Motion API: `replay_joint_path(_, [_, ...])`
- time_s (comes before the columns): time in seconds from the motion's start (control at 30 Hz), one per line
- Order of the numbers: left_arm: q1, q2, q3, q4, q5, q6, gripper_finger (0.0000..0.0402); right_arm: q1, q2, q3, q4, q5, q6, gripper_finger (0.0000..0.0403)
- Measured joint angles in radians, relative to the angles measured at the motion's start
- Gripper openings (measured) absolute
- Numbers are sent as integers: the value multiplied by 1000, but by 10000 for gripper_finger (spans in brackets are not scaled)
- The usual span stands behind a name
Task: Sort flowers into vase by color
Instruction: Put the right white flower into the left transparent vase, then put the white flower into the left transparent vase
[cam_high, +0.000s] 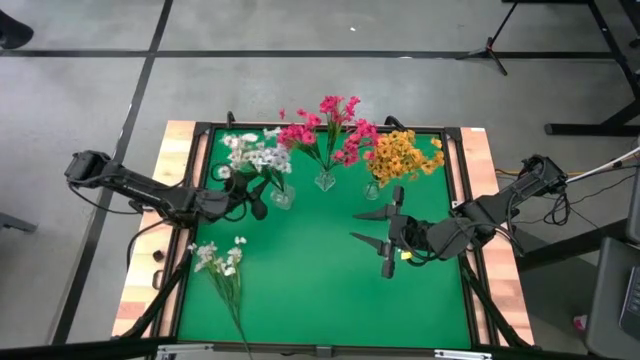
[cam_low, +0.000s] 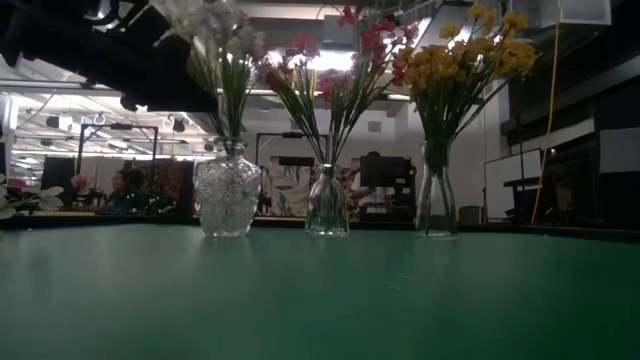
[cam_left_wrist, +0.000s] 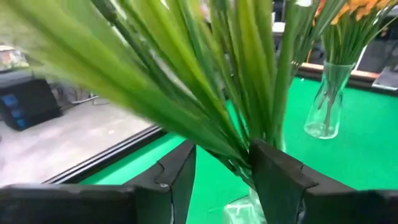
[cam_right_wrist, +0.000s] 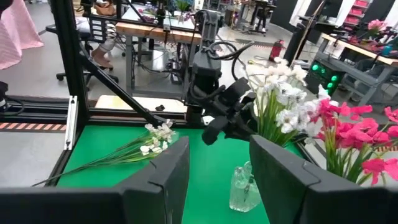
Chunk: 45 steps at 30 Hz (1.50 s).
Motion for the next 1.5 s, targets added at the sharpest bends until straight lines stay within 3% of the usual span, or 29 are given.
replay_joint_path(0.3, [0,0,76,-255,4,-102,149,0,0,0,0,0,0,166])
replay_joint_path(0.7, [-54,0,183,-442,33,-125,149,0,0,0,-2,0,6,166])
replay_joint_path(0.97, [-113,0,220,-715,70,-329,149,0,0,0,-32,-34,37,166])
replay_joint_path(1.13, [-150,0,272,-833,243,-470,149,0,0,0,-61,-35,60,166])
replay_joint_path(1.37, [-291,2,341,-792,676,-496,149,0,0,0,-75,-53,61,166])
replay_joint_path(1.5, [-435,2,343,-695,734,-489,149,0,0,0,-75,-53,61,166])
